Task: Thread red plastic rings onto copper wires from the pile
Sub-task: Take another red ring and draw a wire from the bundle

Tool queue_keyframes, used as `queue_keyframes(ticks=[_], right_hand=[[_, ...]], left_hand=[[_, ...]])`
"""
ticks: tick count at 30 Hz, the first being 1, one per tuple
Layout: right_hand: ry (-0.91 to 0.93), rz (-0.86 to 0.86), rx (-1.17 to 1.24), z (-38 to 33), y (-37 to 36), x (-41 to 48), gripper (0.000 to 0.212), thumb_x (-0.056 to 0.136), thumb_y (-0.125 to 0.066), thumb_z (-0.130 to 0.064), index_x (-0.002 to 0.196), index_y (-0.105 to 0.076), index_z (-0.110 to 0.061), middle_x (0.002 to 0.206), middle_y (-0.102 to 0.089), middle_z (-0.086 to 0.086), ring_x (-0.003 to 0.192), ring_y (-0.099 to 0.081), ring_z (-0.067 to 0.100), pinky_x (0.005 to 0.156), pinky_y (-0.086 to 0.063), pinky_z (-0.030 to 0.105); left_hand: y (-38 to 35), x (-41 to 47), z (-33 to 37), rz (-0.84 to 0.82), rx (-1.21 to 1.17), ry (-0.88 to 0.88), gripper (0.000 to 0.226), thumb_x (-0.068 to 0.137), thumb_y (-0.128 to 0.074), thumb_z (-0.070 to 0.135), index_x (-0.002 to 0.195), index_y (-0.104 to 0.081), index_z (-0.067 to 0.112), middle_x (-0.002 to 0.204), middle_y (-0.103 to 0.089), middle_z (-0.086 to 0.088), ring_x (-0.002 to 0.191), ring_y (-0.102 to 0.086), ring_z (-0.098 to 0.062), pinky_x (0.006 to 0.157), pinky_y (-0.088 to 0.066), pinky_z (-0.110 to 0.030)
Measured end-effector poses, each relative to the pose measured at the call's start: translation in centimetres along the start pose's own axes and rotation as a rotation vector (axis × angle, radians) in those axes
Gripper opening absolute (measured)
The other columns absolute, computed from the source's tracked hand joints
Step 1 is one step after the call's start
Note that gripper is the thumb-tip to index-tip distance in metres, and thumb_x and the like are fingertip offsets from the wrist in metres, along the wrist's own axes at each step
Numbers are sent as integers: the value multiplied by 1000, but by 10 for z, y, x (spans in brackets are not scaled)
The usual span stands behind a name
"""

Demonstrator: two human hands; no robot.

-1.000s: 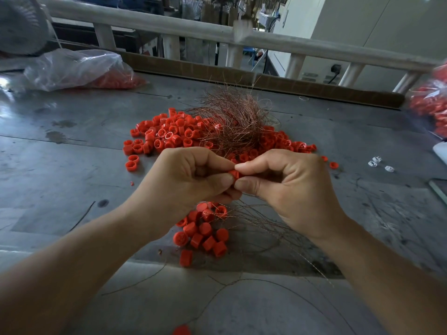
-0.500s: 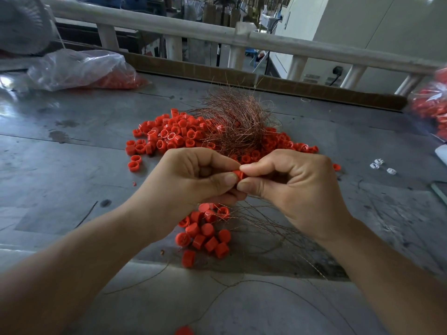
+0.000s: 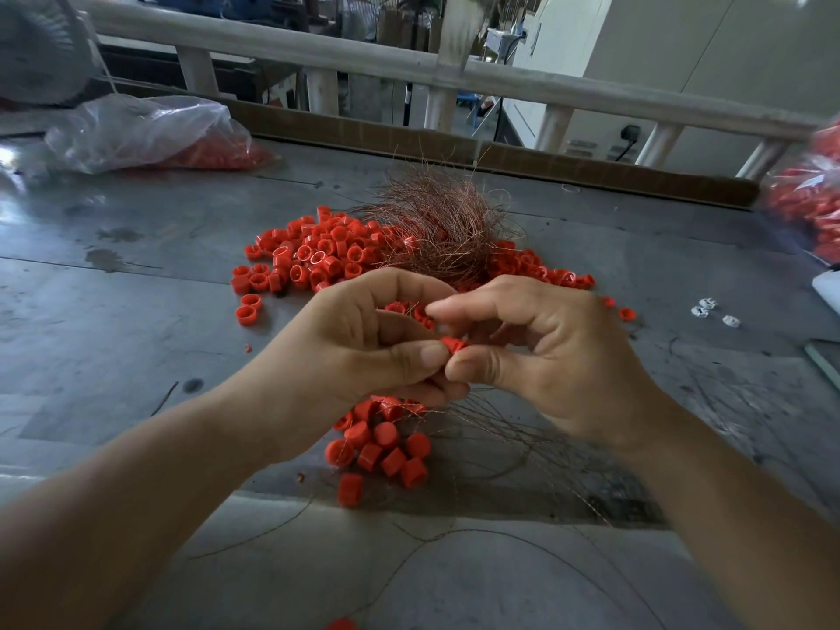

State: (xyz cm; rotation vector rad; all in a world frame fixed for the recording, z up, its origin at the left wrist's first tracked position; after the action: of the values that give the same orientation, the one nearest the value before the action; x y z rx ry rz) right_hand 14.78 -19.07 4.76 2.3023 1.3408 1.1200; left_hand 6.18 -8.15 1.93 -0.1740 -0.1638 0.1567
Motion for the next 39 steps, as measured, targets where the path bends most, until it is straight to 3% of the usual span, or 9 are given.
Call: queue_keyframes(ticks=[2, 5, 9, 12, 18, 22, 28, 34, 39], right_hand=[[2, -78, -25, 0, -1, 1, 25, 73, -65, -27, 98, -62, -27, 89, -62, -8, 83, -60, 6, 70, -51, 23], [37, -116, -100, -2, -4, 1, 14, 81, -60, -33, 90, -61, -22, 87, -56, -10, 82, -56, 4, 68, -47, 17], [62, -72, -200, -2, -7, -1, 34, 84, -48, -41, 86, -60, -9, 85, -53, -5, 76, -52, 7, 66, -46, 20], [44, -54, -249, 0, -9, -3, 23, 92, -50, -27, 86, -60, -7, 86, -52, -5, 76, -52, 6, 67, -46, 20], [45, 1, -245, -4, -10, -5, 5, 82, -56, -10, 79, -61, -9, 83, -52, -10, 75, -52, 4, 66, -46, 20], [46, -3, -258, -4, -11, -5, 5, 82, -57, -11, 80, -61, -10, 82, -51, -11, 76, -52, 5, 66, -47, 22], [49, 68, -124, 0, -8, -4, 8, 81, -64, -19, 87, -63, -13, 87, -56, -9, 82, -56, 2, 70, -48, 13], [-26, 61, 4, 3, -9, -5, 39, 68, -73, -33, 102, -54, -31, 89, -65, -12, 84, -62, -1, 75, -48, 13], [-84, 72, 3, 7, -7, -4, 16, 78, -65, -23, 91, -60, -31, 75, -63, -16, 72, -62, -3, 67, -48, 11]], left_hand=[[0, -1, -1, -9, -38, 12, 34, 59, -71, 14, 92, -67, 21, 72, -69, -13, 65, -70, -23, 55, -54, -21], [-1, -1, -1, -14, -35, 9, 41, 67, -69, 14, 106, -57, 15, 71, -69, -12, 66, -70, -22, 56, -54, -21], [-6, -2, 3, -7, 84, -88, 51, 69, -74, 26, 114, -51, 18, 75, -71, -10, 70, -70, -22, 60, -54, -22], [-10, -3, 3, 40, 196, -158, 54, 65, -72, 25, 114, -48, 26, 72, -70, -6, 66, -69, -15, 59, -53, -21], [-15, -7, 3, 20, 187, -215, 55, 71, -64, 22, 121, -42, 26, 70, -70, -6, 63, -69, -13, 58, -54, -22], [-15, -7, 2, 22, 171, -195, 55, 70, -64, 21, 121, -43, 26, 71, -69, -7, 63, -69, -15, 59, -54, -23], [-10, -3, 4, 48, 134, -137, 52, 68, -67, 16, 117, -49, 22, 72, -69, -6, 68, -68, -20, 62, -54, -24], [1, 0, 9, 123, -7, -88, 29, 61, -68, 23, 90, -71, 20, 74, -70, -11, 61, -68, -21, 51, -53, -24], [13, 2, 14, 206, -107, -119, 24, 71, -57, 12, 94, -64, 12, 74, -71, -10, 61, -68, -19, 51, -55, -26]])
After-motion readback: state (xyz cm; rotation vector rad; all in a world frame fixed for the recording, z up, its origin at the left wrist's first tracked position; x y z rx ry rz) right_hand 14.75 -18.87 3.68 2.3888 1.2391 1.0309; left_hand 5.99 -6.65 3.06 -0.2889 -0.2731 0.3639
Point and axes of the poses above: each hand's wrist, its own x-axis towards the middle knuckle, its own y-axis out of the back of the hand, z = x × y, the point moved 4 cm from there along x, towards the middle knuckle
